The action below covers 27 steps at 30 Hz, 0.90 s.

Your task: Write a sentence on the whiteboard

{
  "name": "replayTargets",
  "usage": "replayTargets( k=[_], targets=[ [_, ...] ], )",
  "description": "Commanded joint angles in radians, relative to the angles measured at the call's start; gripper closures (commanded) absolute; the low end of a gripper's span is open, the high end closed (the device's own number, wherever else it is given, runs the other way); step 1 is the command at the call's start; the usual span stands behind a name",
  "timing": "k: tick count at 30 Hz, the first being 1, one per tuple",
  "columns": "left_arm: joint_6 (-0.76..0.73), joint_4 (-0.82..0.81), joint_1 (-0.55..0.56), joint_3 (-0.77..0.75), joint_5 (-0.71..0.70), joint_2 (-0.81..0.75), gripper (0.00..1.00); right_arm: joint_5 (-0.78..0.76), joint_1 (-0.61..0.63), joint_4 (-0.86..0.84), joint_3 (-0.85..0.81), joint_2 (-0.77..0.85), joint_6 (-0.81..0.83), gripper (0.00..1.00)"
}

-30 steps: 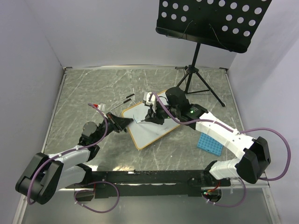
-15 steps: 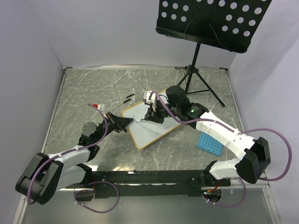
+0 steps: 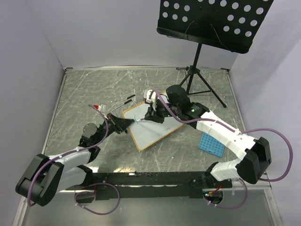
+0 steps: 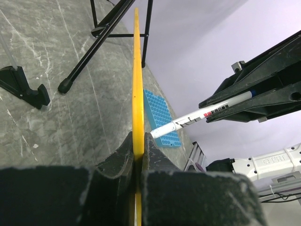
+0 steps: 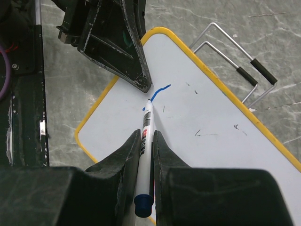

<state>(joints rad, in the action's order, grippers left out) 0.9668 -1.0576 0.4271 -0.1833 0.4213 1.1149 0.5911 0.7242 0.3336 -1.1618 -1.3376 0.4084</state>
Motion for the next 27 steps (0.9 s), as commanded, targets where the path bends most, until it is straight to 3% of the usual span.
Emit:
replayTargets(
  k=[1, 14, 27],
  targets=[
    [0.039, -0.18, 0.004, -0.012, 0.013, -0.018, 0.99, -0.013, 0.011, -0.031, -0.038, -0.017, -0.016, 1.0],
    [0.036, -0.179, 0.002, -0.007, 0.01, -0.02, 0.99, -0.125, 0.0, -0.051, -0.027, -0.008, -0.039, 1.0],
    [0.033, -0.173, 0.002, -0.004, 0.002, -0.023, 0.99, -0.099, -0.005, -0.047, -0.052, 0.008, -0.049, 1.0]
  ],
)
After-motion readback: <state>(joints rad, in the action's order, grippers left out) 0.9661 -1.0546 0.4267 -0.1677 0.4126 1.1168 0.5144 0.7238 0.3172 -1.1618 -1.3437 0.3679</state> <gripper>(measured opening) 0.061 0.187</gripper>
